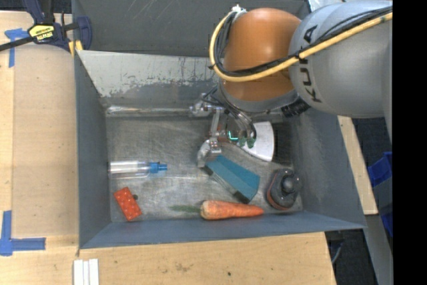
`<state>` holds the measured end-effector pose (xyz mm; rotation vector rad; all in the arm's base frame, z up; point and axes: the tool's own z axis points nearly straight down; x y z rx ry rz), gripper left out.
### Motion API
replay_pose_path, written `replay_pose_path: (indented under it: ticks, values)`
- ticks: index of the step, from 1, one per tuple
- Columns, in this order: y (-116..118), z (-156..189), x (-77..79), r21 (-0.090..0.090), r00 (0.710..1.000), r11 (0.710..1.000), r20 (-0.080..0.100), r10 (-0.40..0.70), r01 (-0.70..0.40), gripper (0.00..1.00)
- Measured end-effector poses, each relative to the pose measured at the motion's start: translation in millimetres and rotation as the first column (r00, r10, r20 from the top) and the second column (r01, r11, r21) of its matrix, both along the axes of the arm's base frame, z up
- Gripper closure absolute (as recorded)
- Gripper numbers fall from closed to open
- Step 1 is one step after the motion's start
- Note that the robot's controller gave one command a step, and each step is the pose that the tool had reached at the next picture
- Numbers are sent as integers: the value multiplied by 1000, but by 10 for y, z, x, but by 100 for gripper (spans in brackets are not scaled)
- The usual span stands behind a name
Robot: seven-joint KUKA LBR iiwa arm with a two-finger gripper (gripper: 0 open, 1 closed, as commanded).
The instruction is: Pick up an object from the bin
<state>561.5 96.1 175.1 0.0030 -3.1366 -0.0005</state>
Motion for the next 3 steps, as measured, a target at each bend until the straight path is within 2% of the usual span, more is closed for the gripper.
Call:
replay_pose_path:
  ticks: [1, 2, 3]
  values:
    - [-4, 40, 19, 1, 1000, 1000, 8, -2, 2, 0]
    - [359, -154, -28, -2, 999, 999, 10, 50, -50, 0]
    - [480, -234, -383, 4, 985, 985, 6, 173, -173, 0]
